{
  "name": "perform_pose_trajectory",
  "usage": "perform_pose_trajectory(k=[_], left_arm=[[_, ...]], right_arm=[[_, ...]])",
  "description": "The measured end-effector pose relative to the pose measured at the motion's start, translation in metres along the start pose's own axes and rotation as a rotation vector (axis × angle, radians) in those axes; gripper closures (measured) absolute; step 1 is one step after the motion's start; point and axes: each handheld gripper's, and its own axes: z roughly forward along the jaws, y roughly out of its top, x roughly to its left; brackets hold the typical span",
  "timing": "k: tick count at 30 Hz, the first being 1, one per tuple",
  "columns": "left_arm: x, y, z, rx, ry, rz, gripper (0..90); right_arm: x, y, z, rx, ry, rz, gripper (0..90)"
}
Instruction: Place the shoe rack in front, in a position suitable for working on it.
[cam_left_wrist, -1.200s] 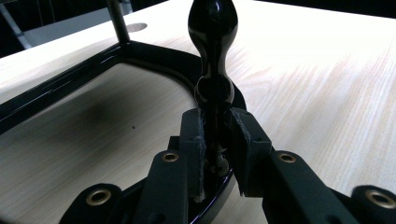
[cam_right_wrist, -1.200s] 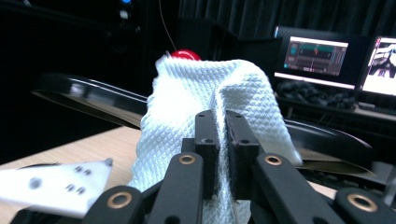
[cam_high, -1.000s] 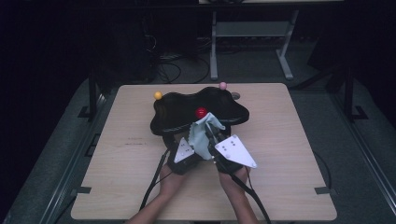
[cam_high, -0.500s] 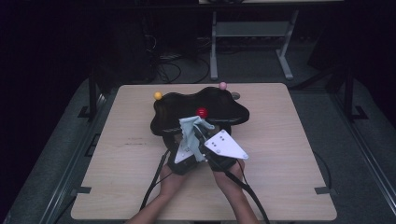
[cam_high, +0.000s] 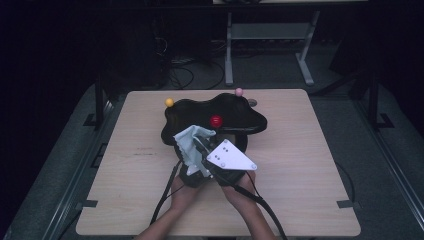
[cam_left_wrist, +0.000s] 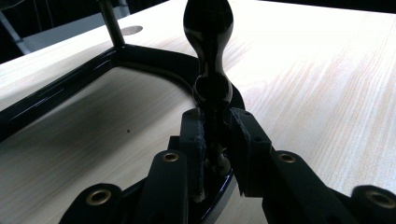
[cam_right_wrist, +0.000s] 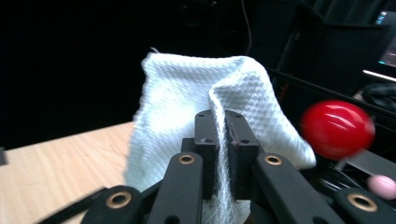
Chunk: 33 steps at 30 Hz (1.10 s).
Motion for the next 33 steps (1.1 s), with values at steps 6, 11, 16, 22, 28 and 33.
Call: perform_pose_trajectory(k=[6,11,16,22,28,33], left_arm=[[0.001,0.000,0.001,-0.006,0.022,0.021,75.6],[0.001,0.000,-0.003,0.030,-0.002,0.031,75.6],[-0.001,-0.001,-0.001,0.010,-0.002,-0.006,75.6],[0.002,0.000,-0.001,0.006,0.015,0.041,75.6],[0.001,0.000,0.000,-0.001,0.005,0.026,75.6],[0.001,0.000,0.000,0.000,0.003,0.025,75.6]], right_arm=[[-0.018,-0.006,0.000,0.026,-0.047,0.039,84.8],[0.002,0.007,0.005,-0.009,0.095,-0.004,84.7],[0.001,0.005,0.004,0.005,0.053,-0.032,84.7],[-0.027,-0.017,-0.003,0.037,-0.106,0.021,84.8],[-0.027,-0.024,-0.021,0.052,-0.213,-0.029,84.9],[-0.044,-0.031,-0.046,0.010,-0.263,0.048,84.9]])
